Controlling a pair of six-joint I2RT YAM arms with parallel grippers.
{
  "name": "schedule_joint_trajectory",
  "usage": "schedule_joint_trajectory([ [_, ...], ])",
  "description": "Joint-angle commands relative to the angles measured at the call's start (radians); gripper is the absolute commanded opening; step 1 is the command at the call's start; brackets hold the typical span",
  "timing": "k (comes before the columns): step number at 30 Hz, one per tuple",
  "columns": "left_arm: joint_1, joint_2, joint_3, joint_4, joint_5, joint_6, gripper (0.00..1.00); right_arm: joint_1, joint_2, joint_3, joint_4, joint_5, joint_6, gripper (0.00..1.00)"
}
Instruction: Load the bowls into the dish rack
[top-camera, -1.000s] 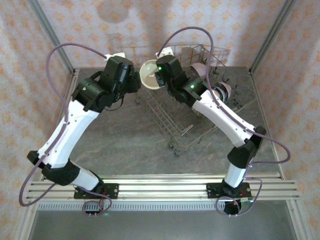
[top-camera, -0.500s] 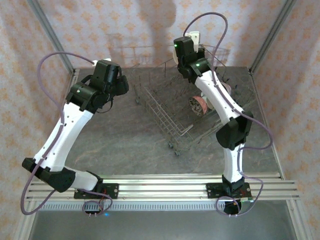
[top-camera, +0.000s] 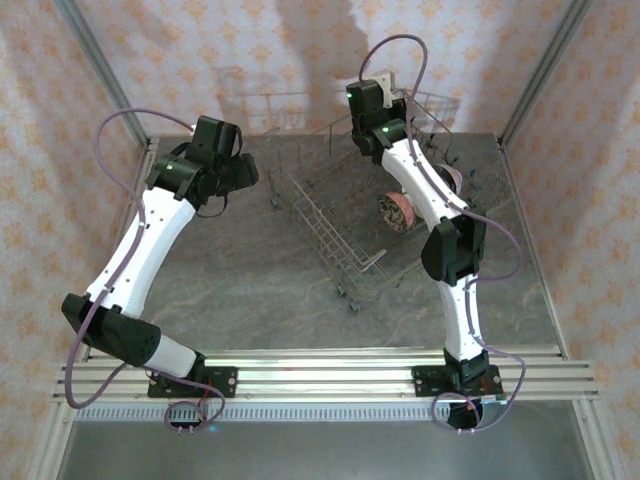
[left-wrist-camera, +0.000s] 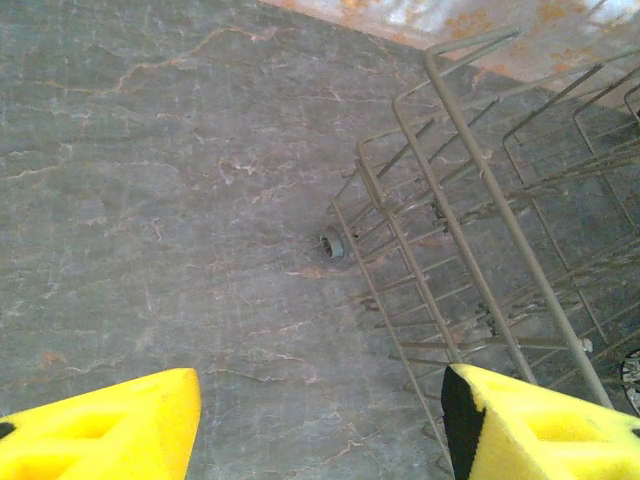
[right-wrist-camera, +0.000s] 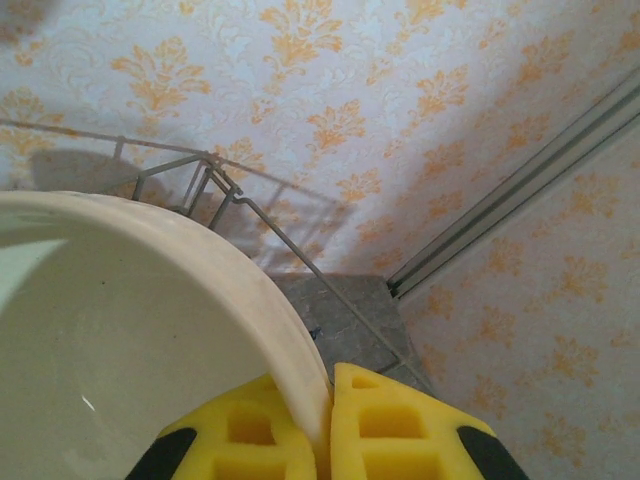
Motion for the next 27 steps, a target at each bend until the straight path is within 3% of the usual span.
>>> schedule_joint_trajectory([
  [1,0.01,0.025,0.006,0.001,0.024,0.008,0.66,0.002,-0.047,-0.039,0.111,0.04,-0.076,0.0],
  [9,0.022,0.053,0.021,-0.014,0.043,0.027,0.66,0.002,-0.051,-0.174,0.29,0.017,-0.275,0.0],
  [27,0.024,0.057,0.001,-0.015,0.056,0.031,0.66,-0.002,0.038,-0.168,0.425,0.063,-0.463,0.0],
])
